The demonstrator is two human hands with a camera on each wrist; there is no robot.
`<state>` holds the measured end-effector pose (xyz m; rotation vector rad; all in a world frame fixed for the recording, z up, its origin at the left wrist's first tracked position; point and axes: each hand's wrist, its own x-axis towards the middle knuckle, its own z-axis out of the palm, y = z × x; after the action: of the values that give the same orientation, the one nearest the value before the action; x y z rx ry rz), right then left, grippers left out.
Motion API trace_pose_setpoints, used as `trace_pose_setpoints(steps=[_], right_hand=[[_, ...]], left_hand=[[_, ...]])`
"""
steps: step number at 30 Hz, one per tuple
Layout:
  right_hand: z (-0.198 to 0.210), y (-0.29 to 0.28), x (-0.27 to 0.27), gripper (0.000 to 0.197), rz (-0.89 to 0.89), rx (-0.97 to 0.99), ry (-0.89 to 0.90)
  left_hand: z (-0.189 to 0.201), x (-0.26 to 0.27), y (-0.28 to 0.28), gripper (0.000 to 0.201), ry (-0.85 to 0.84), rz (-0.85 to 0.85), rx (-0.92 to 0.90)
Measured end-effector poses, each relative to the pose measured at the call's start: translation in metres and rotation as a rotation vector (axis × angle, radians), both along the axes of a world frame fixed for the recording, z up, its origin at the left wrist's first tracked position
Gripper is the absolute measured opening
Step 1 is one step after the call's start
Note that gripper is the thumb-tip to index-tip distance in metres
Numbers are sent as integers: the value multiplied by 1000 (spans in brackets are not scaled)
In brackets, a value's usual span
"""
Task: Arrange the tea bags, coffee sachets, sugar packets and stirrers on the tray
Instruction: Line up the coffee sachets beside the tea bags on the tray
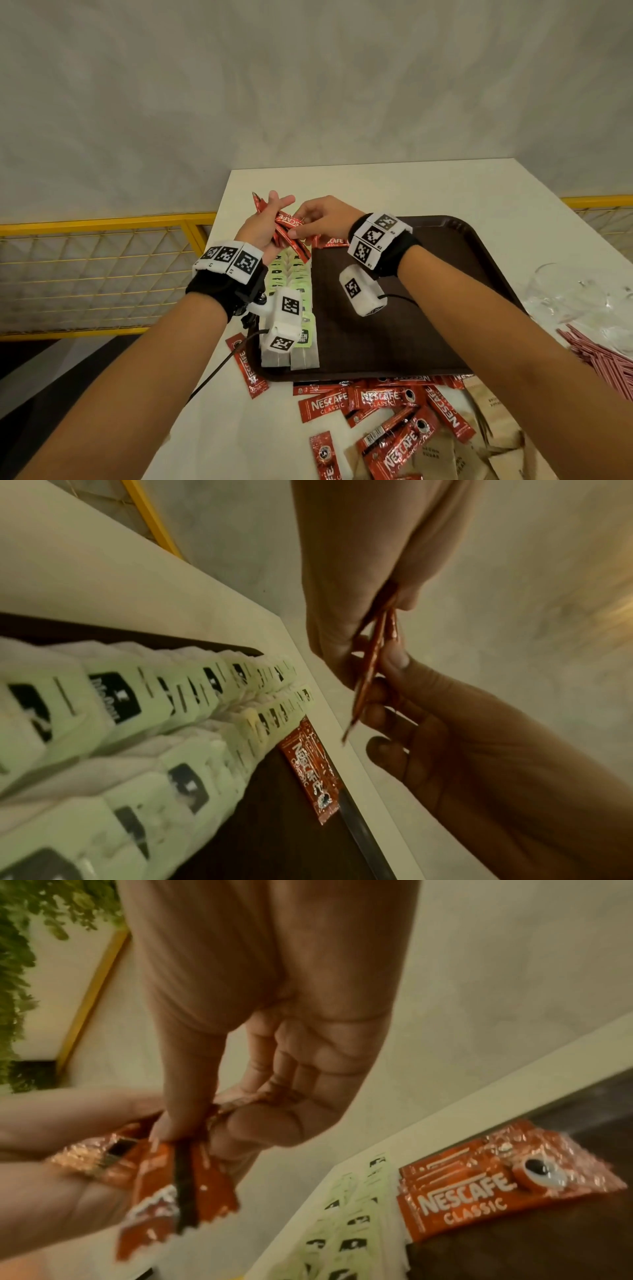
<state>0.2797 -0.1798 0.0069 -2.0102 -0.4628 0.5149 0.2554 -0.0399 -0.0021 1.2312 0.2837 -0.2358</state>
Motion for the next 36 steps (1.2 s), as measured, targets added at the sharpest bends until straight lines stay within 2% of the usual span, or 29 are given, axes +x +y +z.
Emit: trace_pose_setpoints(steps=[3, 9, 12, 17, 23, 27, 31, 34, 36], right_hand=[[-2, 2, -5, 19, -26, 70, 77], [2, 11, -12, 8, -76, 295, 172], [7, 0, -8, 9, -124, 246, 141], [13, -21, -6, 8, -117, 111, 103], [13, -20, -3, 6, -267, 519, 277], [8, -18, -1, 14, -327, 689, 322], [7, -23, -3, 7, -260, 600, 291], [10, -27, -4, 14, -233, 510, 269], [12, -25, -5, 16, -190, 368, 231]], left_hand=[[-1, -3, -4, 43, 20, 6, 4], [2, -1, -10, 38, -1, 121, 5], [5, 0, -2, 34, -2, 106, 5], [2, -4, 11, 15, -47, 63, 179], [0, -1, 3, 14, -72, 104, 85], [0, 0, -8, 11, -156, 122, 182], [-1, -3, -9, 13, -170, 84, 264], [-2, -2, -6, 17, -193, 84, 371], [1, 1, -6, 18, -199, 78, 349]])
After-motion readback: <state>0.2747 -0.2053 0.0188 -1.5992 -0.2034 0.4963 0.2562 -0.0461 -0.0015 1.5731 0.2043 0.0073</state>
